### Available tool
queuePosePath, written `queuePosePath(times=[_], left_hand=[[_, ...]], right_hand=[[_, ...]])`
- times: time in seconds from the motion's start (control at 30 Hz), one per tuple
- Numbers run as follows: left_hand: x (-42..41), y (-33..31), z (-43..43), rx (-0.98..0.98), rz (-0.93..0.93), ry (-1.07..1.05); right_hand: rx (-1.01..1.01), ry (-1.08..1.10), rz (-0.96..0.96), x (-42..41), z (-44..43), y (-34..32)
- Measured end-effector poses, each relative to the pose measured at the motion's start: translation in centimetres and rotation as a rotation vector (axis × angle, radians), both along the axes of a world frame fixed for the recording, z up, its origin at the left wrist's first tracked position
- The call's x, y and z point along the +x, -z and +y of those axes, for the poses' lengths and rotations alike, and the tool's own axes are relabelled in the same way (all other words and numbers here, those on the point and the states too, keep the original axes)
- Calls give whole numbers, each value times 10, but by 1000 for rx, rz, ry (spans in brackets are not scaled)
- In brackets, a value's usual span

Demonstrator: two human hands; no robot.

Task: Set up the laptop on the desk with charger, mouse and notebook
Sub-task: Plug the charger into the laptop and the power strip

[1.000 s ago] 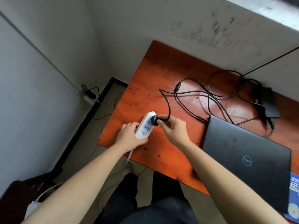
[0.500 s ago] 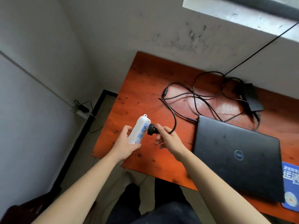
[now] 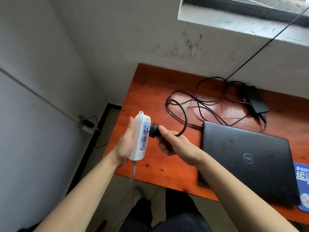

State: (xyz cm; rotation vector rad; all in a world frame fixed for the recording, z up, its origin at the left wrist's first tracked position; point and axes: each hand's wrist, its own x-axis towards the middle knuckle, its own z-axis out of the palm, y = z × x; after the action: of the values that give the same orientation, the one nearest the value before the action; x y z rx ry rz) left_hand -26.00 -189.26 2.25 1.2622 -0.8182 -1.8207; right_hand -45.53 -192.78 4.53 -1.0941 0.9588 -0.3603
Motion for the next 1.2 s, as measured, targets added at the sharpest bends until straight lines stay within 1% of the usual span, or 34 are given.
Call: queuePosePath(times=[0.17,0.27,0.4,0.53,0.57,0.63,0.7,0.73,0.77,0.83,0.9,1.0,1.07,1.1,1.13,1.2], left_hand=[[-1,3,0,-41,-133,32],[-2,6,-1,-66,-172,62],[-5,3,-4,-71,-163,53],[1,6,-5,-18,-154,38],[2,7,-5,1,-148,52],[3,13,-5,46,-173,71],[4,23,-6,83,-260,47],[5,30,-8,87,-325,35],[6,38,-8,96,-399,29],[12,51,-8,135,-496,15],[17,56,-6,161,-452,-25],[22,60,-6,147,-330,-53],[19,62,-4,142,-325,-34],[16,64,-3,136,-385,-21],[13,69,-1,112,-490,-2],[8,83,4,22,-822,48]], right_hand=[[-77,-102,24,0,1,-13],[-99,-129,61,1,2,-20],[-146,-123,101,6,-4,-24],[-107,-159,116,10,-7,-20],[-111,-161,153,9,-7,-17],[-201,-180,312,8,-6,-9],[-325,-145,493,7,-9,-1],[-363,-89,529,5,-13,3],[-359,-7,512,3,-18,6],[-222,187,365,-4,-29,10],[-89,317,220,-9,-39,14],[-51,379,138,-1,-46,23],[49,412,60,15,-52,27],[112,427,6,24,-55,27],[149,431,-44,31,-58,28],[108,407,-50,43,-64,33]])
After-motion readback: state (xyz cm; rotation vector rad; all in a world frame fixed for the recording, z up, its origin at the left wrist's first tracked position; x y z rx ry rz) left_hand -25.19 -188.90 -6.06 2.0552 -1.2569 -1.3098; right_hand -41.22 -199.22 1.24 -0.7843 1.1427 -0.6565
